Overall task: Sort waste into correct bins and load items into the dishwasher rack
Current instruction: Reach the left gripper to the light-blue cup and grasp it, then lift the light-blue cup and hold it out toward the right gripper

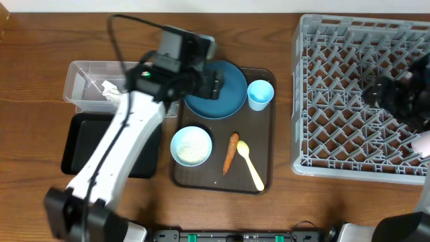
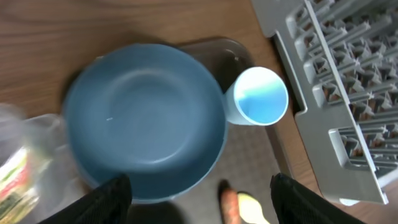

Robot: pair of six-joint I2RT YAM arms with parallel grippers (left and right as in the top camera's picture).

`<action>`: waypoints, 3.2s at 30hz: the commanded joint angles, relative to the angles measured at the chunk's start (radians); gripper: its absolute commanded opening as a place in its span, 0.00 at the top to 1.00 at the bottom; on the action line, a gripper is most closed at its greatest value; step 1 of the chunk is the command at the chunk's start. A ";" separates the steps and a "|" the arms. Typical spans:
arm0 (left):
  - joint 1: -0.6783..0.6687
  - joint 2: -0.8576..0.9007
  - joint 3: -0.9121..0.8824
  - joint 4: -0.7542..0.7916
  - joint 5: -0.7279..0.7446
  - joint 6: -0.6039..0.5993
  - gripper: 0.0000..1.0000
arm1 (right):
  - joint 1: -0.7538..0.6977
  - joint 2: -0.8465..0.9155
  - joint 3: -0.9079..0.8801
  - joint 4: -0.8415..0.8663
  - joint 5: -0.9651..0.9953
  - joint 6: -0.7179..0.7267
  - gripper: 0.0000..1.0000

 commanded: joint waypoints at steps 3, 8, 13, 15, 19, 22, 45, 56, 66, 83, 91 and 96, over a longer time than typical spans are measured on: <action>-0.075 0.128 -0.001 0.069 -0.010 0.012 0.27 | 0.032 0.003 -0.005 -0.002 0.035 -0.021 0.01; -0.132 0.222 -0.001 0.160 -0.010 0.012 0.27 | 0.032 0.003 -0.005 -0.002 0.035 -0.022 0.01; -0.159 0.293 -0.001 0.242 -0.010 0.012 0.27 | 0.032 0.003 -0.005 -0.002 0.035 -0.022 0.01; -0.164 0.314 -0.001 0.260 -0.010 0.012 0.27 | 0.032 0.003 -0.005 -0.002 0.035 -0.022 0.01; -0.165 0.346 -0.001 0.290 -0.010 0.012 0.27 | 0.032 0.003 -0.005 0.000 0.036 -0.022 0.01; -0.166 0.359 -0.001 0.299 -0.010 0.012 0.27 | 0.032 0.003 -0.005 0.001 0.036 -0.022 0.01; -0.216 0.402 -0.001 0.294 -0.010 -0.014 0.64 | 0.032 0.003 -0.005 -0.002 0.036 -0.022 0.01; -0.225 0.402 -0.001 0.251 -0.010 -0.014 0.77 | 0.032 0.003 -0.005 -0.002 0.035 -0.022 0.01; -0.225 0.402 -0.001 0.217 -0.010 -0.014 0.89 | 0.032 0.003 -0.005 -0.003 0.035 -0.022 0.01; -0.075 0.130 0.000 0.060 0.019 -0.076 0.94 | 0.032 0.003 -0.005 -0.008 0.050 -0.030 0.01; 0.168 0.087 -0.001 0.114 0.797 -0.112 0.94 | 0.032 0.004 -0.005 0.026 -0.062 -0.091 0.01; 0.210 0.111 -0.001 0.133 1.029 -0.077 0.94 | 0.053 0.006 -0.005 0.036 -0.600 -0.451 0.01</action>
